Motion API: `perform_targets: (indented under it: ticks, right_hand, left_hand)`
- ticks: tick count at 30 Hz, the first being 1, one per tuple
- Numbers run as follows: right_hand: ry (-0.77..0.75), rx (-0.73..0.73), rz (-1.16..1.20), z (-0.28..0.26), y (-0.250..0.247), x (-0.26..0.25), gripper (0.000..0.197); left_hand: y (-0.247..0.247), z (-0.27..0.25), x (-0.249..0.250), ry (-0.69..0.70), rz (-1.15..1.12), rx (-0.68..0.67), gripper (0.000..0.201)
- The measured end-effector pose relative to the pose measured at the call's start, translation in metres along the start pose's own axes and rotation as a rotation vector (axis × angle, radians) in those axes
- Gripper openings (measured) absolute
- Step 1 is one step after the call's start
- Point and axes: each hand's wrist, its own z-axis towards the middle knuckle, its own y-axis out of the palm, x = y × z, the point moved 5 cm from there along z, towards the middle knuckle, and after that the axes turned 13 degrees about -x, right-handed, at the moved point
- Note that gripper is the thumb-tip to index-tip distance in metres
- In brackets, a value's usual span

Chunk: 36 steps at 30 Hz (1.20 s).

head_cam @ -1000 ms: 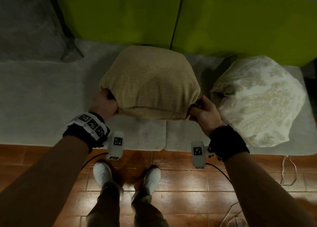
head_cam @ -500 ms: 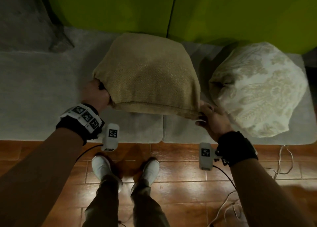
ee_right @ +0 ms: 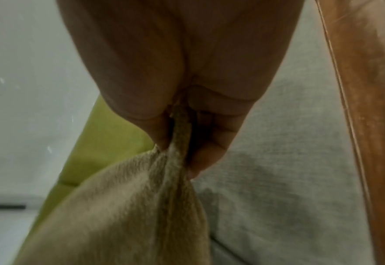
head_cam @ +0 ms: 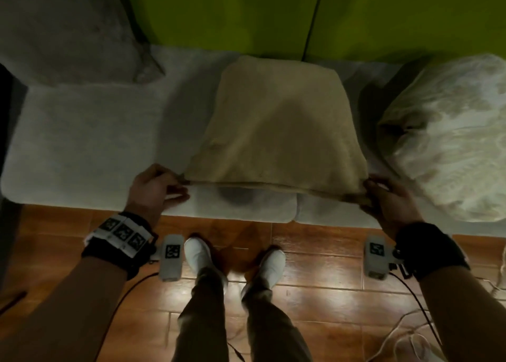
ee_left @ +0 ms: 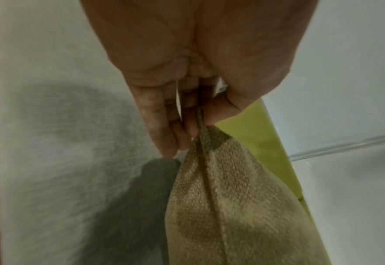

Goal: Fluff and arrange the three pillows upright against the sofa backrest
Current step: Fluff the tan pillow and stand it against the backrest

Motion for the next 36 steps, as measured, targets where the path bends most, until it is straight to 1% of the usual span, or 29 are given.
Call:
perform_targets:
  ticks: [2,3,4,6,7,9,11,12,14,15,16,17,18,19,20,21,22,24,25,26,27,28,30,32,34,36]
  right_hand:
    - [0.056,-0.004,-0.301,-0.002,0.004,0.013,0.025]
    - [0.079,-0.021,-0.397,-0.006,0.005,0.019,0.027]
    - [0.098,-0.048,-0.407,-0.01,0.003,0.024,0.027]
    - [0.125,-0.106,-0.278,-0.016,-0.007,0.036,0.034]
    - [0.126,-0.124,-0.195,-0.018,-0.014,0.039,0.038]
    - [0.128,-0.126,-0.055,-0.022,-0.026,0.043,0.048]
    - [0.124,-0.075,0.002,-0.022,-0.033,0.047,0.056]
    - [0.118,-0.039,0.01,-0.022,-0.035,0.049,0.05]
    - [0.139,0.061,-0.012,-0.016,-0.037,0.057,0.025]
    - [0.161,0.103,-0.086,-0.013,-0.038,0.063,0.018]
    - [0.172,0.121,-0.228,-0.01,-0.037,0.066,0.014]
    - [0.173,0.117,-0.434,-0.011,-0.033,0.065,0.014]
    - [0.151,0.121,-0.654,-0.014,-0.03,0.062,0.017]
    - [0.089,0.141,-0.813,-0.02,-0.024,0.056,0.024]
    - [-0.025,0.155,-0.895,-0.027,-0.015,0.048,0.031]
    - [-0.163,0.162,-0.929,-0.037,-0.002,0.037,0.039]
    - [-0.297,0.171,-0.962,-0.046,0.012,0.025,0.046]
    - [-0.54,0.141,-1.095,-0.06,0.049,0.001,0.058]
    - [-0.642,0.103,-1.166,-0.063,0.069,-0.01,0.062]
    - [-0.698,0.079,-1.218,-0.06,0.088,-0.021,0.065]
    - [-0.709,0.065,-1.248,-0.052,0.103,-0.028,0.069]
    - [-0.67,0.053,-1.268,-0.039,0.116,-0.033,0.072]
    - [-0.511,0.047,-1.273,-0.006,0.132,-0.031,0.078]
    - [-0.42,0.04,-1.3,0.019,0.139,-0.013,0.082]
    - [-0.35,-0.006,-1.342,0.037,0.142,0.014,0.084]
    - [-0.288,-0.049,-1.355,0.046,0.14,0.037,0.086]
  left_hand:
    - [0.009,0.005,-0.018,-0.114,-0.135,-0.063,0.008]
    - [0.012,0.007,-0.023,-0.127,-0.157,-0.085,0.008]
    - [0.014,0.01,-0.026,-0.111,-0.131,-0.096,0.014]
    - [0.012,0.015,-0.028,-0.032,-0.005,-0.086,0.029]
    - [0.008,0.015,-0.029,0.015,0.053,-0.064,0.031]
    - [-0.006,0.017,-0.035,0.069,0.117,-0.013,0.025]
    - [-0.019,0.015,-0.047,0.059,0.122,0.02,0.022]
    - [-0.023,0.014,-0.053,0.048,0.131,0.031,0.024]
    - [-0.026,0.013,-0.064,0.033,0.201,0.055,0.022]
    - [-0.024,0.013,-0.069,0.023,0.261,0.054,0.019]
    - [-0.024,0.014,-0.074,0.01,0.327,0.05,0.015]
    - [-0.022,0.017,-0.079,-0.011,0.391,0.042,0.013]
    - [-0.02,0.019,-0.08,-0.033,0.457,0.048,0.015]
    - [-0.019,0.019,-0.076,-0.039,0.549,0.072,0.021]
    - [-0.016,0.018,-0.068,-0.011,0.657,0.108,0.034]
    - [-0.01,0.013,-0.055,0.051,0.744,0.144,0.049]
    - [0.003,0.005,-0.04,0.154,0.802,0.152,0.063]
    - [0.045,-0.017,-0.008,0.41,0.909,0.061,0.086]
    - [0.071,-0.026,0.006,0.532,1.01,0.009,0.093]
    - [0.092,-0.026,0.013,0.65,1.12,-0.039,0.097]
    - [0.115,-0.022,0.018,0.724,1.236,-0.08,0.098]
    - [0.131,-0.01,0.018,0.719,1.325,-0.109,0.099]
    - [0.145,0.026,0.006,0.578,1.449,-0.132,0.101]
    - [0.143,0.054,-0.017,0.449,1.524,-0.144,0.101]
    - [0.133,0.07,-0.04,0.394,1.573,-0.177,0.101]
    - [0.126,0.077,-0.057,0.375,1.624,-0.209,0.101]
